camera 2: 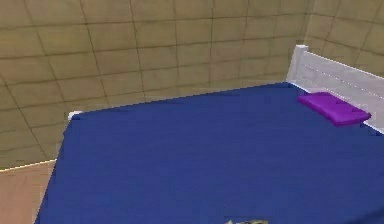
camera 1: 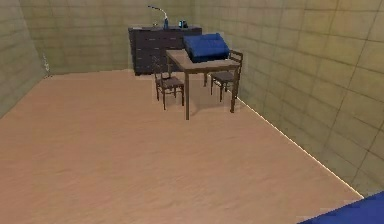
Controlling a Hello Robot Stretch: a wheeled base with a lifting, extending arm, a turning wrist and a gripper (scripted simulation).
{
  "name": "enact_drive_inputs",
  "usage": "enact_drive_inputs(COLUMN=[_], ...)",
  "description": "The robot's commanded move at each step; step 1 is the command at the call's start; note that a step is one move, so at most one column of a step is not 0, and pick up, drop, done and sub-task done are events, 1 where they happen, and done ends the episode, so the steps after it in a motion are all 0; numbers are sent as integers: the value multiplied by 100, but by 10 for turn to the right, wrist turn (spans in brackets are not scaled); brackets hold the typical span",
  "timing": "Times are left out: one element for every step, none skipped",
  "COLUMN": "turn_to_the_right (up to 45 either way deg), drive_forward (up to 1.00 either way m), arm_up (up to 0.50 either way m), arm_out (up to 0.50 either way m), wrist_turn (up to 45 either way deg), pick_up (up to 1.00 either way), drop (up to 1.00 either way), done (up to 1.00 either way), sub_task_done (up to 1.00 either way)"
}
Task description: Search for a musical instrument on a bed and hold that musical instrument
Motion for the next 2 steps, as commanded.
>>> enact_drive_inputs(turn_to_the_right=[180, 0], drive_forward=[0, 0], arm_up=[0, 50], arm_out=[0, 0], wrist_turn=[0, 0], pick_up=[0, 0], drop=[0, 0], done=[0, 0], sub_task_done=[0, 0])
